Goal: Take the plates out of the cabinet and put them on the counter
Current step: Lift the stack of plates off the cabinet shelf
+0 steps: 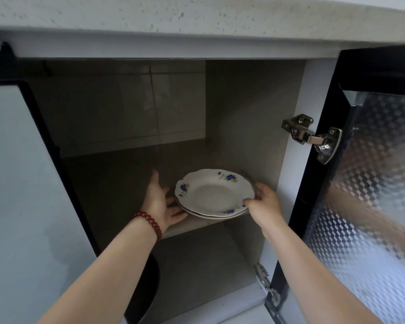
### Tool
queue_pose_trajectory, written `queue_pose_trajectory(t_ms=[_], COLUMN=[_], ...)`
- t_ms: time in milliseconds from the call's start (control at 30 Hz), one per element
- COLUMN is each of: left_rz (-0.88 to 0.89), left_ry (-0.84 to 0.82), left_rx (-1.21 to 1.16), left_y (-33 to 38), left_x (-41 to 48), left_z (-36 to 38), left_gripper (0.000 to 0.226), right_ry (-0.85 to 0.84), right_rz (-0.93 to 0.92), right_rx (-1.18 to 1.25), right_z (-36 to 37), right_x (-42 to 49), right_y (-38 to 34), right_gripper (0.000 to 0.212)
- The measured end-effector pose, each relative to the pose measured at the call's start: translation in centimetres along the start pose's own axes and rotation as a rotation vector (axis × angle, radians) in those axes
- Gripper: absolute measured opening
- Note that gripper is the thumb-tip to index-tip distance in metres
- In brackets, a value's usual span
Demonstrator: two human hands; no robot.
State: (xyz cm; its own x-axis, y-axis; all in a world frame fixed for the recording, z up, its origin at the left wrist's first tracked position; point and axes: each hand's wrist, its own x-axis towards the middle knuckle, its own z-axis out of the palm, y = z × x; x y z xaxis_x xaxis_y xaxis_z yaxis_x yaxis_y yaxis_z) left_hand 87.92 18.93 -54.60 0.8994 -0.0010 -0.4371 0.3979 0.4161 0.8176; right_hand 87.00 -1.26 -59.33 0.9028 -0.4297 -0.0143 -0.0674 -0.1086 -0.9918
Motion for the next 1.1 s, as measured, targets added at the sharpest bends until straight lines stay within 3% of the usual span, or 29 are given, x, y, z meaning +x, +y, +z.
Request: queue_pose_trajectory(t_ms=[100,267,433,567,733,1100], left_rz=[-0.046,-0.099,-0.123,-0.145,-0.157,-0.165], left_ry=[0.022,0.023,-0.022,0.001,0.027,0.008], left_rx=[0.034,0.106,0.107,0.104,0.155,0.24], left_y=[-0.1,0.0,0.5,0.3,0.5,1.1], left_x=[-0.2,0.9,1.1,1.3,1.6,0.7], left_z=[-0.4,-0.4,-0.4,-1.0,-1.0,-0.3], left_gripper=[0.076,0.07,0.06,0.061,0.052,0.021], right_ry=[0.036,0.003,-0.006,-0.06,-0.141,-0.271], right_rz=[0.062,0.124,0.275,0.371,0.438,0.535], right_rx=[0.033,0.017,0.26,0.358,0.294,0.256], right_z=[-0.1,0.1,-0.3,-1.0,-1.7,-2.9], right_x=[0.3,1.2,1.4,1.3,1.6,2.3], right_y=[0.2,0.0,-1.2,-1.9,-2.0,-3.2], right_gripper=[0.059,0.037,0.017,0.024,0.021,0.012])
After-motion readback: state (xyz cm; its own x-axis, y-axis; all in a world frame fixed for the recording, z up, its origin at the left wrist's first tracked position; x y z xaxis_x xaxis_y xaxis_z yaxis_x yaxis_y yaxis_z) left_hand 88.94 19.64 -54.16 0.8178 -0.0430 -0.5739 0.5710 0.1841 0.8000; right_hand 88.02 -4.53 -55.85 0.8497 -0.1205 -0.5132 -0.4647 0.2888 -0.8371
